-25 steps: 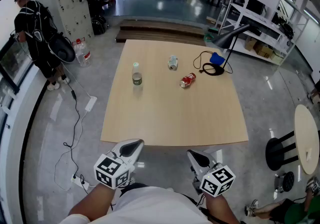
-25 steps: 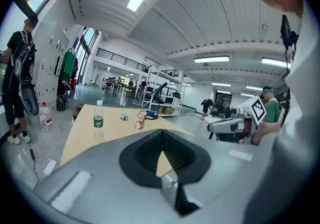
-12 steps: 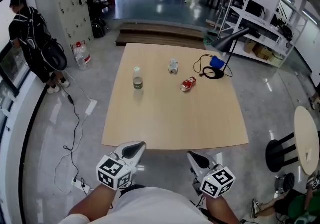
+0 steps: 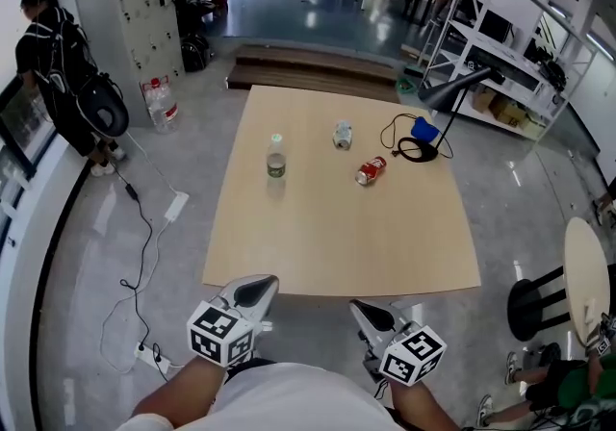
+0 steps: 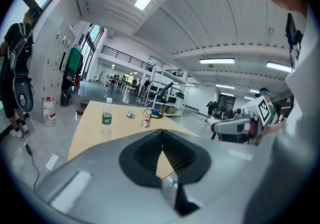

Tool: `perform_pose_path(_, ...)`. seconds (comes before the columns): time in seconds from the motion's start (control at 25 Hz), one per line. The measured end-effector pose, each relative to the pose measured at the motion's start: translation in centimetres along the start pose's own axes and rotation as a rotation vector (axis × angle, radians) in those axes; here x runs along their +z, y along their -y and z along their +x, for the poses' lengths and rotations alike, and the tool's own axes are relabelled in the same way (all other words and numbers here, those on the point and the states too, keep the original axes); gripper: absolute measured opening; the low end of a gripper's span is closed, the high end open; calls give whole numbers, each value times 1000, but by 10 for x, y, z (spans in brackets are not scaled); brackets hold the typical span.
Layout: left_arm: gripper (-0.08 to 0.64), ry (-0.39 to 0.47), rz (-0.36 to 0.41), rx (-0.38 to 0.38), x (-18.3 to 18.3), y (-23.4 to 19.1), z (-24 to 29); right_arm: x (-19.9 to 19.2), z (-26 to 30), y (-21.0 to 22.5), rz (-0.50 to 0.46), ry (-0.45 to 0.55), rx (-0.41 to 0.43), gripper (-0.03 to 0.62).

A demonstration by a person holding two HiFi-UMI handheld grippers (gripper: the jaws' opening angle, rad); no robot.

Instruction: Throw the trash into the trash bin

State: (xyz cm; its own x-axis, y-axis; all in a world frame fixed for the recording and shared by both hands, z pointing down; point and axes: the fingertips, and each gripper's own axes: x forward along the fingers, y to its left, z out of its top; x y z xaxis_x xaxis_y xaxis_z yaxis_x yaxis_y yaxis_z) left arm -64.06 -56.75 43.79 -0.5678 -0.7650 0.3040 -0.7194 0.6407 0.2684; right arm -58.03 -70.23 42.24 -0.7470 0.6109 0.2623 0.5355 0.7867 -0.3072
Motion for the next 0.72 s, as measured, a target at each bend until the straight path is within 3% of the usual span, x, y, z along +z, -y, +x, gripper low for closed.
perform_pose_path(0.36, 5, -2, 36, -63, 8, -20, -23, 5, 35, -9, 30, -2, -50, 0)
perform_pose_path(0.72, 3, 27, -13, -120, 14, -44, -36, 33, 53, -5, -28, 14, -158, 0)
